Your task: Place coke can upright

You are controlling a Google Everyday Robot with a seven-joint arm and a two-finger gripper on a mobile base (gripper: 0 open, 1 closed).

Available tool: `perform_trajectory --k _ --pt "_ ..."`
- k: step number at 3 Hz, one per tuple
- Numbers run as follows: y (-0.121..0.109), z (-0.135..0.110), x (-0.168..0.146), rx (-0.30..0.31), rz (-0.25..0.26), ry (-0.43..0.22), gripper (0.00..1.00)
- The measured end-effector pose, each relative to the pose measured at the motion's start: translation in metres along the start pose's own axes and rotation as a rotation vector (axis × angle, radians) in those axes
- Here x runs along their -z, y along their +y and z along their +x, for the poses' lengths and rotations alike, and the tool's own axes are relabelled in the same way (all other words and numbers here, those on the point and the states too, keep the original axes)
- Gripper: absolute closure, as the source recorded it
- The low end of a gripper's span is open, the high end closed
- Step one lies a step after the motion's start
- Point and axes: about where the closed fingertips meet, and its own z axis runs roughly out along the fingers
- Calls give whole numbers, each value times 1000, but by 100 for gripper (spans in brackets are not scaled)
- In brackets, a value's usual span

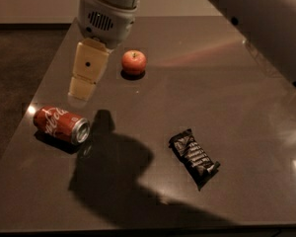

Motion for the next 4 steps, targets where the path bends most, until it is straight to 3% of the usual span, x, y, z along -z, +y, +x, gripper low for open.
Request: perform_trajectory --k 2,4 --pt "2 -22 -49 -84 23 85 0" --pt "9 -45 -100 -106 23 186 0"
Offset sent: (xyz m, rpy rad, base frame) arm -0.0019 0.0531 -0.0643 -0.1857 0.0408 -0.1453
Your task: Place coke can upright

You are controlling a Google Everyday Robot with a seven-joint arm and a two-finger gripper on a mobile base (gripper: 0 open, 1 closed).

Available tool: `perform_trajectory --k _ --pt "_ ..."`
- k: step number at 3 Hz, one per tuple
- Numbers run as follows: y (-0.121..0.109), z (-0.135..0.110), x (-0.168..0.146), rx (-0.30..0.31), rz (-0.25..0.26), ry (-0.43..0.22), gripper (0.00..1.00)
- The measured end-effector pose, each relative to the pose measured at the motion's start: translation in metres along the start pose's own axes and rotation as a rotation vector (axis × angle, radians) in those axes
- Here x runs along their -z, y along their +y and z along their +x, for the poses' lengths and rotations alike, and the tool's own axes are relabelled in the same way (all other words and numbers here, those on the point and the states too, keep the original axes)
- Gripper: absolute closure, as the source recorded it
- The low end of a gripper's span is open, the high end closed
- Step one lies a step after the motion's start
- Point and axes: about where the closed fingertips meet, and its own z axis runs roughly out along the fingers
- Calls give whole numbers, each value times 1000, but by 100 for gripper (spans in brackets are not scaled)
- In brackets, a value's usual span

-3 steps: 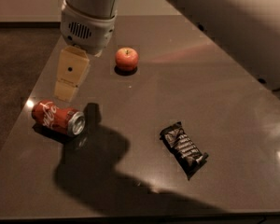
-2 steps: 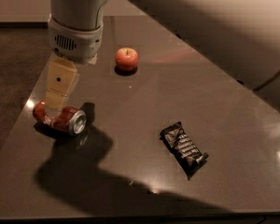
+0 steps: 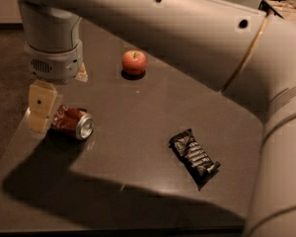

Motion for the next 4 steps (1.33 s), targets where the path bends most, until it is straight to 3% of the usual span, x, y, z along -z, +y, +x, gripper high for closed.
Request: perform_trajectory --k 2,4 --pt "2 -24 -40 25 24 83 0" --pt "-5 -25 -55 20 54 108 41"
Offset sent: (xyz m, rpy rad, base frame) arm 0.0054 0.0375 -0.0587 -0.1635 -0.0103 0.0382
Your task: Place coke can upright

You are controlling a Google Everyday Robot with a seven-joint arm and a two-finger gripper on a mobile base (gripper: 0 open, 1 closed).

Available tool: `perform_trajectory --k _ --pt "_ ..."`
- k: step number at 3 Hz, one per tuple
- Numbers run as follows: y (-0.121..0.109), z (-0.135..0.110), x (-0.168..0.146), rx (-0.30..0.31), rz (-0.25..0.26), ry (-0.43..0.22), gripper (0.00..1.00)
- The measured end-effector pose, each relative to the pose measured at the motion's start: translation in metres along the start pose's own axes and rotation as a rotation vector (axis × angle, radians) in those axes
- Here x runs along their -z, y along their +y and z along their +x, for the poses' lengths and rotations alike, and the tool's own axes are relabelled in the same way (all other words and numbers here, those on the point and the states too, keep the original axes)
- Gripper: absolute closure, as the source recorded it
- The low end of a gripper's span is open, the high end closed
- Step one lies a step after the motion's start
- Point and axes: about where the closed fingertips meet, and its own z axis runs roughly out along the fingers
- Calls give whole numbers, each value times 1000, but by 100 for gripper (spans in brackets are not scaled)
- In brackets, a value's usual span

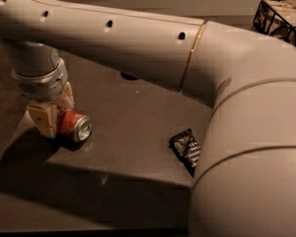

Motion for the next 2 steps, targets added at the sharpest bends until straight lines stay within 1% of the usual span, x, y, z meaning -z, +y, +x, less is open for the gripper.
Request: perform_trajectory --k 1,2 --pt "-8 3 14 11 -41 -99 64" --pt "-20 14 40 25 -117 -285 88"
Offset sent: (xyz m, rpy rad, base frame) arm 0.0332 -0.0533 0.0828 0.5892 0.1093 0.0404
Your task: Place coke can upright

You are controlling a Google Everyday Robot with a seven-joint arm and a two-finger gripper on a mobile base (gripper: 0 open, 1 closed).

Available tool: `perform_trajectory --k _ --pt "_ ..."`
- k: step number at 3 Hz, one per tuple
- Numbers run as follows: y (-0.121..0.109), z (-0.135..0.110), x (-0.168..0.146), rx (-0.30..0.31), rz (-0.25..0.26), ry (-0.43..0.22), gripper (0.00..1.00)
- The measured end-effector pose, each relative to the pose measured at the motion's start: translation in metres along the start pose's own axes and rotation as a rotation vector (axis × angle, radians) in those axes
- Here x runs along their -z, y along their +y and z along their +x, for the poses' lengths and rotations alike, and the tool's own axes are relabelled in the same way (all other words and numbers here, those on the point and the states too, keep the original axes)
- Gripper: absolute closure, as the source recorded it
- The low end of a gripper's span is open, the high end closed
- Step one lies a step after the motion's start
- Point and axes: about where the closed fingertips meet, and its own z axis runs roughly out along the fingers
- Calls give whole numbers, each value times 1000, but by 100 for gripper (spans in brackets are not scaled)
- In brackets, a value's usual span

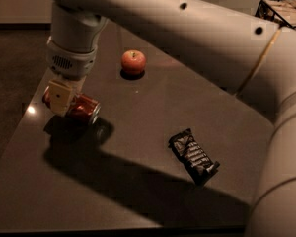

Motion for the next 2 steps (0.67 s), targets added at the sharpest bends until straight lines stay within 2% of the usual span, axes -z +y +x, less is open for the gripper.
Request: perform_trajectory --k 1,2 --pt "-13 2 31 6 -67 -198 100" --pt "-19 4 54 22 -130 -377 100"
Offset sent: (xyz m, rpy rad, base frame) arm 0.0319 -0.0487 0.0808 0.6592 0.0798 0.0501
